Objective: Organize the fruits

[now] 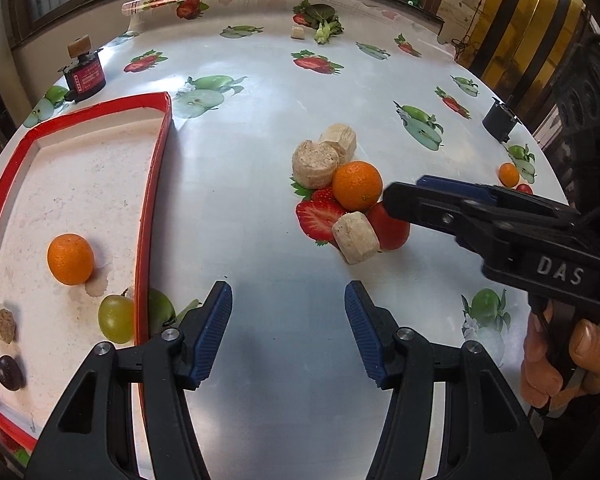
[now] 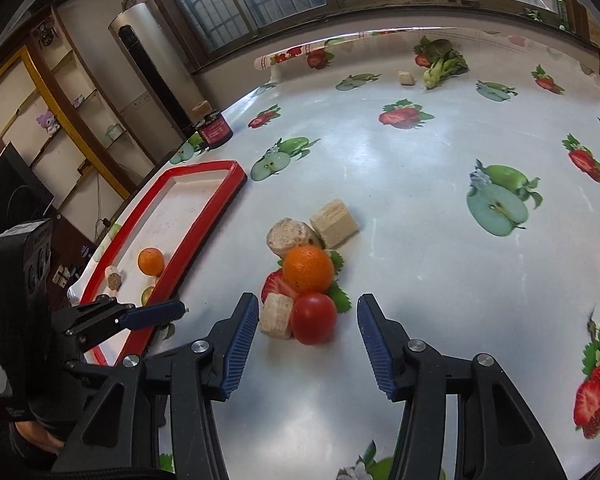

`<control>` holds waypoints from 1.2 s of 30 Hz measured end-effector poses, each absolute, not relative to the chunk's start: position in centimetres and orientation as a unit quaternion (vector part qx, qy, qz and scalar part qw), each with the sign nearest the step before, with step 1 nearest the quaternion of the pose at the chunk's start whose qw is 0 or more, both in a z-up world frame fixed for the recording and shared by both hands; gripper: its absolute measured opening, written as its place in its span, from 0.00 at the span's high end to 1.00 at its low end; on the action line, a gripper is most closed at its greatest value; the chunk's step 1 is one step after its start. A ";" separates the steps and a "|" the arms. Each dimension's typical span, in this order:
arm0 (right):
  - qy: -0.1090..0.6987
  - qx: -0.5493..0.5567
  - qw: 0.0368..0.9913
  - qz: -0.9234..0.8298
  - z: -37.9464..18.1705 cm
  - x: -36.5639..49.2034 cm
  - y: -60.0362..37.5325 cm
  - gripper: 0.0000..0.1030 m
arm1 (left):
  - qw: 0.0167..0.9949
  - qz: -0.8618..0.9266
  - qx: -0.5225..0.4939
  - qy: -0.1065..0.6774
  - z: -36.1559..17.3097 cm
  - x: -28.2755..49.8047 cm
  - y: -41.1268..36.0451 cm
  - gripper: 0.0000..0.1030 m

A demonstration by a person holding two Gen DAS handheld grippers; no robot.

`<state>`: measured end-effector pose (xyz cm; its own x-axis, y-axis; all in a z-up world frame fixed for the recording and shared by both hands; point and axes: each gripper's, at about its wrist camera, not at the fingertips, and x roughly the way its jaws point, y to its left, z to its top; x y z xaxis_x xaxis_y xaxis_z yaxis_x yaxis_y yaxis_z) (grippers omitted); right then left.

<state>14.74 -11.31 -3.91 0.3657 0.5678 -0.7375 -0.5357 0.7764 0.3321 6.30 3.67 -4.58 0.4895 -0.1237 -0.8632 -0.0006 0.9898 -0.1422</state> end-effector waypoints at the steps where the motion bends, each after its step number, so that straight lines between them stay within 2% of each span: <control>1: 0.457 0.015 0.824 0.335 -4.1 15.2 -10.7 0.48 | 0.861 -0.037 -0.061 0.504 -4.7 6.4 3.6 0.44; 5: 0.470 0.010 0.815 0.339 -5.4 16.8 -8.7 0.50 | 0.857 -0.049 -0.061 0.509 -5.0 7.0 3.0 0.44; 8: 0.487 0.007 0.808 0.331 -6.7 17.9 -8.1 0.64 | 0.857 -0.059 -0.058 0.509 -5.1 7.8 2.2 0.44; 14: 0.457 0.046 0.837 0.296 -5.2 17.6 -12.5 0.64 | 0.852 -0.104 -0.073 0.507 -5.8 10.4 0.3 0.45; 15: 0.455 0.052 0.841 0.289 -4.9 17.7 -13.4 0.64 | 0.852 -0.116 -0.078 0.505 -5.8 10.7 0.0 0.47; 17: 0.452 0.063 0.846 0.276 -4.6 17.6 -15.0 0.64 | 0.849 -0.142 -0.089 0.501 -5.6 10.8 -0.5 0.71; 18: 0.451 0.069 0.847 0.272 -4.5 17.4 -15.6 0.64 | 0.848 -0.152 -0.089 0.500 -5.5 10.8 -0.8 0.76; 22: 0.446 0.086 0.851 0.264 -4.1 16.8 -17.4 0.64 | 0.855 -0.140 -0.060 0.496 -5.3 10.1 -1.4 0.77; 36: 0.429 0.077 0.854 0.284 -2.2 14.0 -16.7 0.65 | 0.876 -0.081 -0.070 0.471 -3.2 6.0 3.4 0.77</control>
